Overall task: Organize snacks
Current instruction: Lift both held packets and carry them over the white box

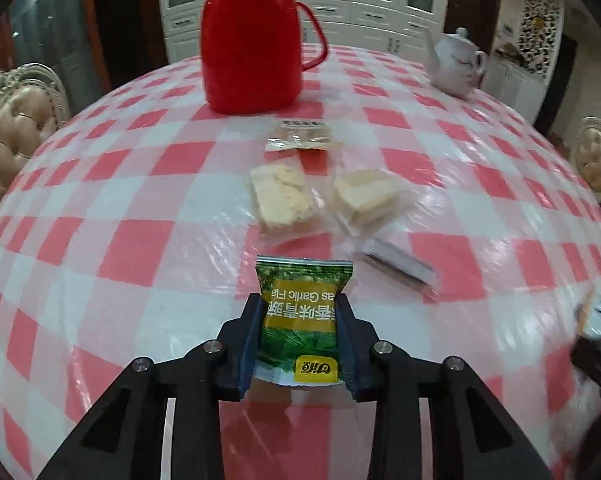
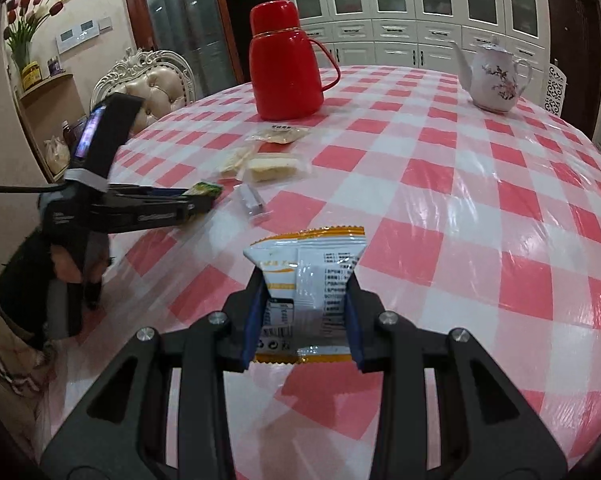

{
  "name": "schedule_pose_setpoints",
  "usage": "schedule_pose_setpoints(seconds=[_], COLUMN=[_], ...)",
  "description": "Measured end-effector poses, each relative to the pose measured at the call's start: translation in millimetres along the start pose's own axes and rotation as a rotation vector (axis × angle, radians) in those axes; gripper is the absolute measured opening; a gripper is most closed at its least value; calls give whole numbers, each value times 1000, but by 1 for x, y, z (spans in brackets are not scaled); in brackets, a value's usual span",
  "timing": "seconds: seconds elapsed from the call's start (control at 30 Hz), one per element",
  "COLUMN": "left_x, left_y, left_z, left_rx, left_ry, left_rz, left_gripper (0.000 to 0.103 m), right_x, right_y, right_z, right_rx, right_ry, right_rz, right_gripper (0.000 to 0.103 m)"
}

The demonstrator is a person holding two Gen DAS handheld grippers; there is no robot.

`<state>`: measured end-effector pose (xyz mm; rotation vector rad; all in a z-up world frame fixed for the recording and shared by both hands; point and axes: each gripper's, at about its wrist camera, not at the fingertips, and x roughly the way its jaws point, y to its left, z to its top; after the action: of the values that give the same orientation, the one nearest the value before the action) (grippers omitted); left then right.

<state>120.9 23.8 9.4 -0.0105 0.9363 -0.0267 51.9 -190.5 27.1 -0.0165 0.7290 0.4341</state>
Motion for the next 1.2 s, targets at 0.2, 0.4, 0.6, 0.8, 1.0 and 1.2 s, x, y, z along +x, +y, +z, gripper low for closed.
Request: schedule_pose_setpoints(seconds=[0.2,0.4,0.6,0.8,1.0,1.2], left_x=[-35,-54,-87,-108,-129,-144], left_y=[-14,-26,-29,-39,-46,-56], left_z=[-8,-36,-68,-94,-113,-138], left_rx=[13,22,0,5,11,38], left_ry=[-79,-94,-161,-200,-228,-234], left_rz=[-6,-20,-24,-39,-63,-96], left_gripper=[35,35,35,35,35,35], right_x=[1,-2,-16,-44,-68,-94], right_y=[-5,-8,4,48,73,87], right_z=[1,-3,-12,-31,-47,-57], right_rx=[26,59,77,22,-2,-20], right_ry=[-7,-2,5,-10,-24,-47], right_rz=[14,19,8,-20,-30,-45], right_gripper=[40,40,40,39,39,39])
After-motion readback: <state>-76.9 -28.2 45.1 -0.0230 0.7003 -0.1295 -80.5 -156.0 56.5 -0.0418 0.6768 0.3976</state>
